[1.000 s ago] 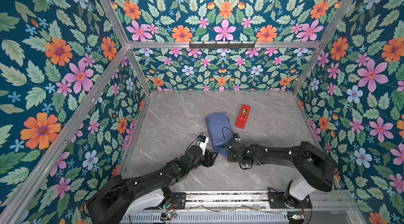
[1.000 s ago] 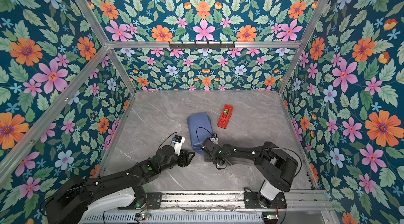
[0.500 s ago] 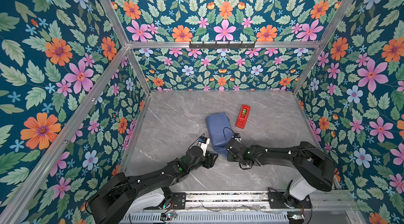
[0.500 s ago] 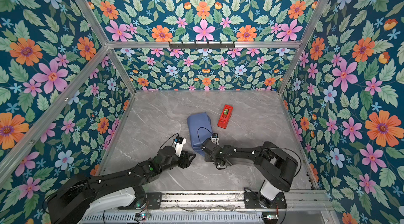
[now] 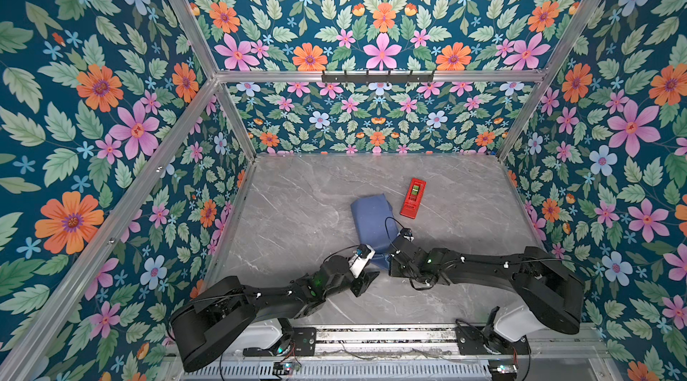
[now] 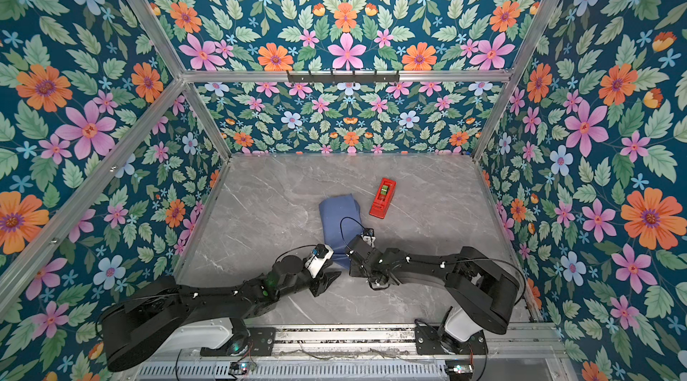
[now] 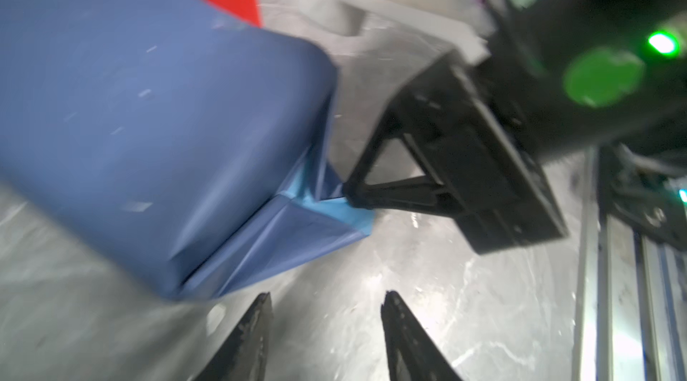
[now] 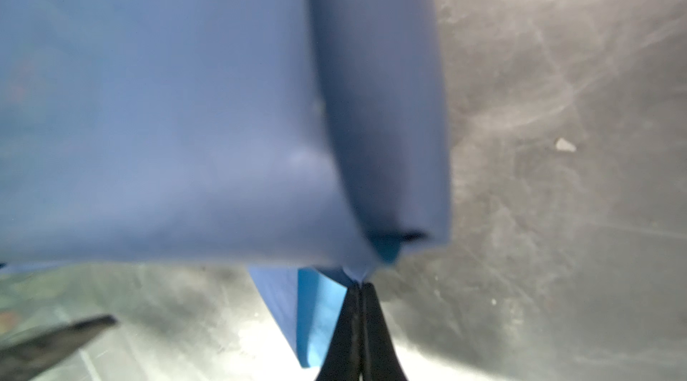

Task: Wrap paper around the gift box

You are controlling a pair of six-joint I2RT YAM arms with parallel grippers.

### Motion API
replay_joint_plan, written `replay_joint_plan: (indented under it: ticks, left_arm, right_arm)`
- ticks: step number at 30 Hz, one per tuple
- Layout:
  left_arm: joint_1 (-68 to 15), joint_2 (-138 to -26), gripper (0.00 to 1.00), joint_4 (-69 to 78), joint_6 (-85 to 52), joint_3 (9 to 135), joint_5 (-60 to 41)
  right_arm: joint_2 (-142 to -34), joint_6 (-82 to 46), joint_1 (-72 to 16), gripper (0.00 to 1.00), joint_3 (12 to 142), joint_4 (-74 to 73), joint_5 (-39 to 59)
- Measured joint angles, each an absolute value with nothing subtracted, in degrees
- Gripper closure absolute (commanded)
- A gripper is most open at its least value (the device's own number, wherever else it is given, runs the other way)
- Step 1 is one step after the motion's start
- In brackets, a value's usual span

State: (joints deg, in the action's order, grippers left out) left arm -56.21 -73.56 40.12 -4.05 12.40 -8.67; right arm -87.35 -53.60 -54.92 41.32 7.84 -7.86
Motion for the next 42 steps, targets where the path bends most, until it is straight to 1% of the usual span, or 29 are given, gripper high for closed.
replay_joint_plan:
  ticks: [9, 15, 22, 26, 37, 42]
  left_arm:
    - [-57.1, -81.6, 0.46, 44.7, 15.7, 14.5, -12.2]
    - [-57.1, -86.4, 0.46, 46.5, 24.5, 15.6, -12.4]
    - [-57.1, -91.5, 0.49, 50.0, 29.2, 16.7, -11.1]
    - [-57.1, -93.5, 0.52, 52.4, 31.2, 16.7, -10.1]
    - [-57.1, -96.6, 0.57, 58.0, 35.4, 16.4, -7.6]
    - [-57.1, -97.8, 0.62, 59.2, 36.8, 16.3, -7.4]
  right_arm:
    - [-85.5, -56.8, -53.6, 1.0, 39.4, 5.3, -4.4]
    - [-84.6, -58.3, -53.1, 1.0, 38.5, 3.4, -2.5]
    - [-84.2, -59.8, -52.7, 1.0, 37.4, 2.6, -1.6]
    - [-84.0, -60.9, -52.4, 1.0, 36.6, 2.1, -1.3]
    - [-83.8, -62.9, -51.7, 1.0, 35.6, 0.6, 0.0]
    - [-83.6, -64.3, -51.3, 1.0, 34.5, -1.4, 1.3]
